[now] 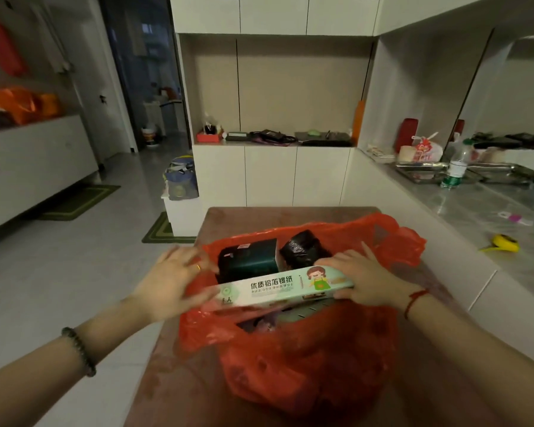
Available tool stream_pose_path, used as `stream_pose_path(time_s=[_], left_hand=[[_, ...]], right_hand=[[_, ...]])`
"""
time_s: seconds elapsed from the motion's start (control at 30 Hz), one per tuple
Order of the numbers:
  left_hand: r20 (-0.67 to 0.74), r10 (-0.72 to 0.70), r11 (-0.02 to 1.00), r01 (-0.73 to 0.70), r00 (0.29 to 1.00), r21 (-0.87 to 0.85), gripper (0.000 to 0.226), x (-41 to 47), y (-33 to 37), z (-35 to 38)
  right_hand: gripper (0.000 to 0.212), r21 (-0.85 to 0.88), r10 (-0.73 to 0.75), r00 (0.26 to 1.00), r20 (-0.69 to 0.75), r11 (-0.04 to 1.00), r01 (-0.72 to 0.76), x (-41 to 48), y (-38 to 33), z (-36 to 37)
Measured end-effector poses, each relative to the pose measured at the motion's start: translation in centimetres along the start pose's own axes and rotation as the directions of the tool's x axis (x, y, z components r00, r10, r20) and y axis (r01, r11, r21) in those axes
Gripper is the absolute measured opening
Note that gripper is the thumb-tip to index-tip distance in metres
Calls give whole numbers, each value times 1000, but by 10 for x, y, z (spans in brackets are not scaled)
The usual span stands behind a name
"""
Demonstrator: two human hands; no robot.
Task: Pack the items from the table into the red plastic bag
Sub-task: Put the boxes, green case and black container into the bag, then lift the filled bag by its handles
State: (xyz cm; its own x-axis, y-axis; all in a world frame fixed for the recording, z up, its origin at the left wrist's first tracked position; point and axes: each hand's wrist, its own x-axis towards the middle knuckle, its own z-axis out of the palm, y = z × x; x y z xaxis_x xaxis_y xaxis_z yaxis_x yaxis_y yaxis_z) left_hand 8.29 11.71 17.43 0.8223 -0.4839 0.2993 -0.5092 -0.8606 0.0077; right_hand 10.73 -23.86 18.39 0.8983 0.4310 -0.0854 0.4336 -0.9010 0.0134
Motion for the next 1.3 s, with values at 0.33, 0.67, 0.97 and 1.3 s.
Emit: stream_pose_path(time_s=[0.33,0.67,0.97,1.3], left_hand=[[659,-539,-32,769,525,-639,82,7,37,23],[494,-667,71,706,559,-704,33,10,6,37],[432,-597,-230,371,676,-900,33,48,25,8],[336,-624,-63,383,705,-921,35,119,30,-7]], right_hand=[[102,418,675,688,-267,725,-548,-5,34,-7],[23,929,720,615,321,-112,-354,0,76,19],[15,907,592,709,383,-386,-167,-36,107,-23],[17,883,610,785,104,306,-355,3,109,-59]])
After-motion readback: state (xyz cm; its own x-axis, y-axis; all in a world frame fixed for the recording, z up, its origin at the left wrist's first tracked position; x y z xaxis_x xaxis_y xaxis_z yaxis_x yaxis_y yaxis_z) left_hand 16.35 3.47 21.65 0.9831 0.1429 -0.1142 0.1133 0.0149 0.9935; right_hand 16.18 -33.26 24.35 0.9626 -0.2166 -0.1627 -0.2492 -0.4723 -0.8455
